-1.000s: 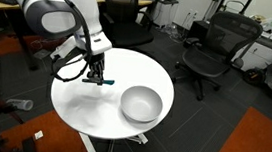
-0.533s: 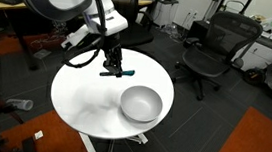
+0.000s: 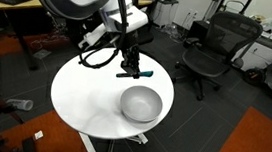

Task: Pick up the green marker from the table and put it in the grey bowl

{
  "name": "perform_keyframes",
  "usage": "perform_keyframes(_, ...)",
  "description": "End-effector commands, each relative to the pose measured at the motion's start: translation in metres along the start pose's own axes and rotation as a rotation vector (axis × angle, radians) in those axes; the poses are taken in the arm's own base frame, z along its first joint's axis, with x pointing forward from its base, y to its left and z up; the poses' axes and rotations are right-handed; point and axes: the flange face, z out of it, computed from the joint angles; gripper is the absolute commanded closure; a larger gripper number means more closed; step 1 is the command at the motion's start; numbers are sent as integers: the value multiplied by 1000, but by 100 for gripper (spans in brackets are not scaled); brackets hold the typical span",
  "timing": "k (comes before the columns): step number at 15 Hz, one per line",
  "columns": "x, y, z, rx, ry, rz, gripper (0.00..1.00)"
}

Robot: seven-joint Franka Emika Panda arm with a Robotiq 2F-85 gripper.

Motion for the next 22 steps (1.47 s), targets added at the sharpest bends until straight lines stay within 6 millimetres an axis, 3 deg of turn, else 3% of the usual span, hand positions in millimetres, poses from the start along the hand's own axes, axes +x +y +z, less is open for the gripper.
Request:
perform_keyframes(1, 16, -2, 20, -39, -13, 48, 95)
perform_keyframes(7, 22, -2, 52, -62, -55, 106, 95)
perform_keyframes(13, 32, -4, 67, -73, -61, 157, 95)
perform_keyframes(14, 34, -5, 68, -75, -64, 163, 56)
perform_keyframes(16, 36, -7, 70, -80, -70, 174, 50)
perform_keyframes(22, 42, -10, 71, -84, -69, 180, 5)
